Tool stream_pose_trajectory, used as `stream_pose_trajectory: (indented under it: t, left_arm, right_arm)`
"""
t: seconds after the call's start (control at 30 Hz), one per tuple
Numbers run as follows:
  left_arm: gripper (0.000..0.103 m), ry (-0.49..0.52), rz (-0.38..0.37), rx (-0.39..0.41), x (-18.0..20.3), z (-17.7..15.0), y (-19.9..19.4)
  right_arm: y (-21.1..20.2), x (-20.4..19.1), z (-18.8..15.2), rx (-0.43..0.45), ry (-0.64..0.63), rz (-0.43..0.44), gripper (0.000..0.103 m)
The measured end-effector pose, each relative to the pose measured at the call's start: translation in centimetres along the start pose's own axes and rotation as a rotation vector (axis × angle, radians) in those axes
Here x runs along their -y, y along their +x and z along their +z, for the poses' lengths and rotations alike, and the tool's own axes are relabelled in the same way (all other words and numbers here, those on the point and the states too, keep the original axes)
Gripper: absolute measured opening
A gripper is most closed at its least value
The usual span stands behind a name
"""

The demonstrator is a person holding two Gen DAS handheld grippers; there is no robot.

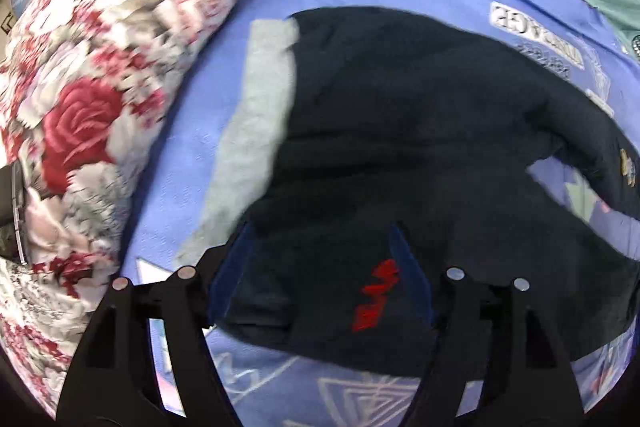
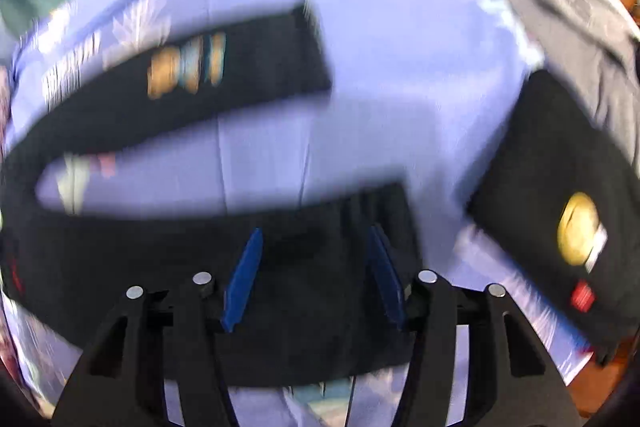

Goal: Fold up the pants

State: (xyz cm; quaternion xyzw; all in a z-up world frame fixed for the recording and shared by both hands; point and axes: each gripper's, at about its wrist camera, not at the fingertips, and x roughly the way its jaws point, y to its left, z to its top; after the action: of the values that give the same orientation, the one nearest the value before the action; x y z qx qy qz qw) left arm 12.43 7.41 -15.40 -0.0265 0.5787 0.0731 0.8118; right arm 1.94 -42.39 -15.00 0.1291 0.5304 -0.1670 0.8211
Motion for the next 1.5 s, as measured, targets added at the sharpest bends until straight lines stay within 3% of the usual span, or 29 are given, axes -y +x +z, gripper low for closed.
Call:
stream_pose_trajectory:
  t: [0.07,0.13,0.2,0.27,0.33,0.4,0.47,0.53,0.57,0.67,0.77,0.87,0.93,1.0,1.07,1.13,1.2,1.27,1.33,1.4,1.43,1.47,1.5]
  left_arm:
    - [0.077,-0.003,-0.051,0.017,1.8,0.2,-0.1]
    - [0.090,0.007,-0.083,0.031,3.2,-0.3,-0.1]
    - [0.090,0.053,-0.049,0.019,4.1,-1.3,0.7]
    - [0.089,0.118,0.014,-0.046,4.8,-2.0,3.1]
    - [0.086,0.112,0.033,-0.089,4.9,-2.8,4.5]
    - [0.087,0.084,0.022,-0.096,4.6,-3.2,4.9]
    - [0.090,0.065,0.013,-0.097,4.4,-3.4,5.3]
    - [0.091,0.042,-0.007,-0.101,4.0,-3.6,5.3]
    - [0.091,0.031,-0.016,-0.103,3.9,-3.7,5.4]
    - [0.092,0.024,-0.030,-0.100,3.4,-4.1,5.5]
    - [0.092,0.030,-0.029,-0.092,3.5,-4.6,5.3]
    - [0.092,0.032,-0.026,-0.093,3.6,-4.9,5.2]
    - [0.092,0.034,-0.022,-0.096,3.4,-5.1,4.8]
    - [0.091,0.039,-0.014,-0.111,3.0,-4.1,4.9]
    - [0.090,0.044,-0.010,-0.109,2.9,-3.3,4.4]
    - [0.090,0.042,-0.042,-0.074,2.7,-2.6,3.1]
    - [0.090,0.038,-0.052,-0.042,2.2,-1.9,2.1]
    - [0.090,0.028,-0.042,-0.016,1.4,-0.9,1.6]
    - [0.090,0.008,-0.017,0.008,0.2,0.6,1.5]
    - [0.090,-0.015,0.021,0.032,-0.9,2.2,1.5]
    - [0.090,-0.021,0.039,0.044,-1.3,2.9,1.4]
    - [0.090,-0.027,0.063,0.058,-1.7,3.9,1.2]
    - [0.090,-0.032,0.081,0.069,-2.1,4.7,1.2]
  right_arm:
    - [0.6,0.5,3.3,0.038,0.033,0.017,0.065]
    - [2.5,0.8,6.8,0.050,0.056,0.022,0.065]
    - [4.2,0.1,9.1,0.043,0.056,0.018,0.065]
    - [6.0,-0.9,11.4,0.025,0.041,-0.003,0.065]
    - [7.5,-1.7,13.0,0.009,0.010,-0.027,0.065]
    - [9.0,-2.6,13.7,-0.019,-0.014,-0.038,0.060]
    - [10.2,-3.0,14.2,-0.044,-0.022,-0.016,0.034]
    - [10.8,-3.4,15.2,-0.049,-0.040,0.011,0.024]
    - [10.8,-3.6,15.5,-0.047,-0.054,0.007,0.010]
    - [9.8,-3.7,17.2,0.001,-0.097,-0.005,0.005]
    - [7.4,-4.6,19.6,0.150,-0.171,-0.081,0.003]
    - [7.3,-6.4,21.0,0.216,-0.237,-0.139,0.003]
    - [10.2,-7.5,21.1,0.151,-0.276,-0.219,0.006]
    - [13.2,-8.3,20.4,0.045,-0.322,-0.295,0.018]
    - [12.0,-8.4,20.0,0.101,-0.312,-0.356,0.049]
    - [10.5,-7.3,20.0,0.119,-0.231,-0.304,0.060]
    - [9.0,-5.4,19.5,0.130,-0.155,-0.236,0.061]
    - [9.1,-4.1,18.7,0.085,-0.133,-0.209,0.062]
    - [10.5,-3.6,17.6,0.000,-0.102,-0.102,0.061]
    - [11.5,-2.3,16.7,-0.047,-0.028,0.056,0.036]
    - [11.5,-2.0,16.5,-0.037,-0.006,0.074,0.018]
    - [11.3,-1.7,16.6,-0.038,0.013,0.094,0.008]
    - [11.0,-1.7,16.6,-0.031,0.023,0.100,0.008]
